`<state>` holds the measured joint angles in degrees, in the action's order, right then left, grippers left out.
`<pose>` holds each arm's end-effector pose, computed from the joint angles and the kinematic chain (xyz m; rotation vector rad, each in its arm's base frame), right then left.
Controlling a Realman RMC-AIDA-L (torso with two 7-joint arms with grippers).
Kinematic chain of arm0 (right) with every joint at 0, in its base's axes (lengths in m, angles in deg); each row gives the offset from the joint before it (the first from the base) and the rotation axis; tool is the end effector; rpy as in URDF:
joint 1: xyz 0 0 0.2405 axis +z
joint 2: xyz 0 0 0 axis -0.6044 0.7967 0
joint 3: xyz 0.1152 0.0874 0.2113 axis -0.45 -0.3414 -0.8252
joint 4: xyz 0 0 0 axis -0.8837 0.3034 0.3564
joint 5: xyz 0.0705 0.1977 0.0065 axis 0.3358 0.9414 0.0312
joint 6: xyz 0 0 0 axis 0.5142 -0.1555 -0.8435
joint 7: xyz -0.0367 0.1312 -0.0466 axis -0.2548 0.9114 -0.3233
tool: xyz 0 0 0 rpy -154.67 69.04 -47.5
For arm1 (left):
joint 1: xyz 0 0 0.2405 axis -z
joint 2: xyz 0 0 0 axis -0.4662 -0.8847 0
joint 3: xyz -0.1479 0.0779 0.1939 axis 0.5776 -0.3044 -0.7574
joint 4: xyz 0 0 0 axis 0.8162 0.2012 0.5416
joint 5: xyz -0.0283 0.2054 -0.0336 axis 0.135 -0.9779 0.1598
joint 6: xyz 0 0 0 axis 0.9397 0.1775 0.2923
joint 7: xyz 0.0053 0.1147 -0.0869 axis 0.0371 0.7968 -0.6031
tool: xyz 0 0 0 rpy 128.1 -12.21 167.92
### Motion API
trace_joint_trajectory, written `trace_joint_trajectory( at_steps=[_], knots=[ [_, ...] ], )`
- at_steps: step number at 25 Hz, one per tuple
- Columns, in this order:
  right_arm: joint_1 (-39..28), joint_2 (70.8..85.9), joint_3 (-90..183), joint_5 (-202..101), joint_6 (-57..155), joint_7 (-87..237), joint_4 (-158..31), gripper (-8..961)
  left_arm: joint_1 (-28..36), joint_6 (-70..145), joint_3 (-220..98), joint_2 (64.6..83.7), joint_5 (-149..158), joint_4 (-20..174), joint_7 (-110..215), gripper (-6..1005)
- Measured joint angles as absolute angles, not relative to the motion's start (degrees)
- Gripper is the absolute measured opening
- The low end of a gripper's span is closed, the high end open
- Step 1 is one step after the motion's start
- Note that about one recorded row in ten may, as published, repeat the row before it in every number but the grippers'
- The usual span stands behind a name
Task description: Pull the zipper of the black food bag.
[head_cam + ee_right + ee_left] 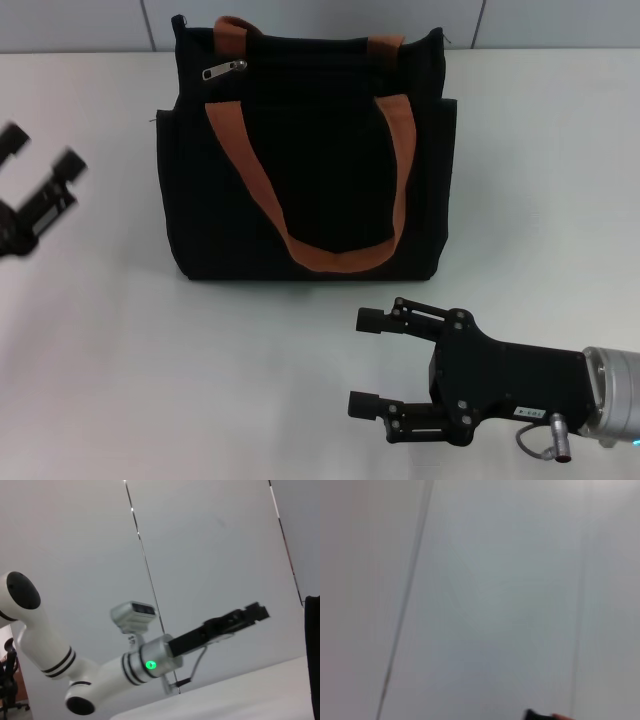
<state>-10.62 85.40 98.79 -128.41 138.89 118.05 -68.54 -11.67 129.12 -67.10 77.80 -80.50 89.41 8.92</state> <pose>0.2536 0.2296 -0.0761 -2.8076 0.3980 1.2061 -0.3325 0.2461 0.0319 -1.9017 -0.4939 -1.1431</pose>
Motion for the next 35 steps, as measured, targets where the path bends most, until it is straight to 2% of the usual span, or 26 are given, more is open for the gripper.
trace_joint_trajectory(
  at_steps=[12,23,35],
  knots=[
    [-10.62,85.47,98.66,-125.74,139.79,113.05,-62.49,818,-0.53,113.31,-79.69,77.52,-83.68,96.65,-1.09,812],
    [-10.75,85.50,98.62,-125.61,139.82,112.15,-61.97,812,2.20,113.07,-87.49,77.95,-81.57,99.37,-2.47,798],
    [-10.56,85.49,98.04,-125.57,139.48,112.10,-62.19,806,1.33,112.76,-88.26,77.74,-74.53,100.02,-2.25,780]
  ],
)
